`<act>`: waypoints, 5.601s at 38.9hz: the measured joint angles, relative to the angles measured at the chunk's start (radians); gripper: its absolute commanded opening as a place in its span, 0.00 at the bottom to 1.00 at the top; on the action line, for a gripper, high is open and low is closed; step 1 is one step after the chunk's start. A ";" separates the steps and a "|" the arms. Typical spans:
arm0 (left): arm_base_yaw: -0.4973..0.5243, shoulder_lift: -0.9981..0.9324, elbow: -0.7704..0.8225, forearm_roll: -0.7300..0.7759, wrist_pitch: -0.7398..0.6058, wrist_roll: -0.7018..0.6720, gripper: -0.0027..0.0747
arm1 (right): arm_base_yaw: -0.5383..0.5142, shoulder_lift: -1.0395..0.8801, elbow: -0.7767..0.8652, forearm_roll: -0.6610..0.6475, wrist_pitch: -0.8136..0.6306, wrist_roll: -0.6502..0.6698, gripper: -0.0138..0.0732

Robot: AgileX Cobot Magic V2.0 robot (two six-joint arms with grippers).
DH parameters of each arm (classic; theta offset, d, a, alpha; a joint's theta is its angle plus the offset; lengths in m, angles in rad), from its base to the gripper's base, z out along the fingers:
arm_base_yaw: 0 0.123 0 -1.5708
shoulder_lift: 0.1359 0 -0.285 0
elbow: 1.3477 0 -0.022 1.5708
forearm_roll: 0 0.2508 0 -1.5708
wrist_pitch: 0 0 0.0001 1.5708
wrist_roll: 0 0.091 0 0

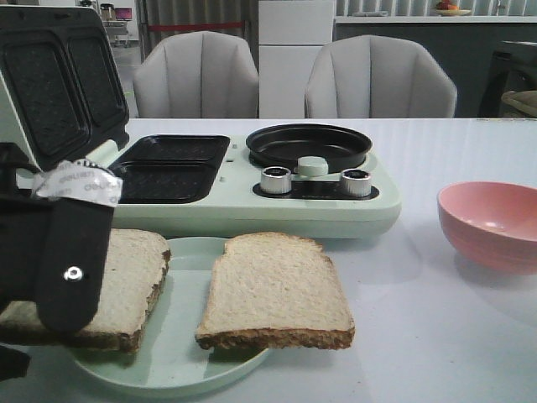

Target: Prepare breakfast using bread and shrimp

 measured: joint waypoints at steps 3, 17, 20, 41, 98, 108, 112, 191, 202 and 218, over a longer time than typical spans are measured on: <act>0.000 0.018 -0.004 0.006 0.000 -0.004 0.71 | 0.000 0.000 0.000 0.000 0.000 0.000 0.66; 0.000 0.027 -0.004 0.010 0.006 -0.010 0.41 | 0.000 0.000 0.000 0.000 0.000 0.000 0.66; 0.000 0.027 -0.004 0.010 0.007 -0.010 0.34 | 0.000 0.000 0.000 0.000 0.000 0.000 0.66; -0.004 0.027 -0.009 0.010 0.049 -0.010 0.16 | 0.000 0.000 0.000 0.000 0.000 0.000 0.66; 0.338 0.167 -0.460 0.355 -0.060 -0.010 0.16 | 0.000 0.000 0.000 0.000 0.000 0.000 0.66; 0.410 0.319 -0.604 0.363 -0.141 -0.010 0.16 | 0.000 0.000 0.000 0.000 0.000 0.000 0.66; 0.433 0.377 -0.664 0.366 -0.164 -0.010 0.16 | 0.000 0.000 0.000 0.000 0.000 0.000 0.66; 0.284 0.065 -0.858 -0.369 0.341 0.005 0.61 | 0.000 0.000 0.000 0.000 0.000 0.000 0.66; 0.183 -0.182 -0.810 -0.686 0.484 0.083 0.61 | 0.000 0.000 0.000 0.000 0.000 0.000 0.66; 0.087 -0.557 -0.551 -0.913 0.480 0.093 0.61 | 0.000 0.000 0.000 0.000 0.000 0.000 0.66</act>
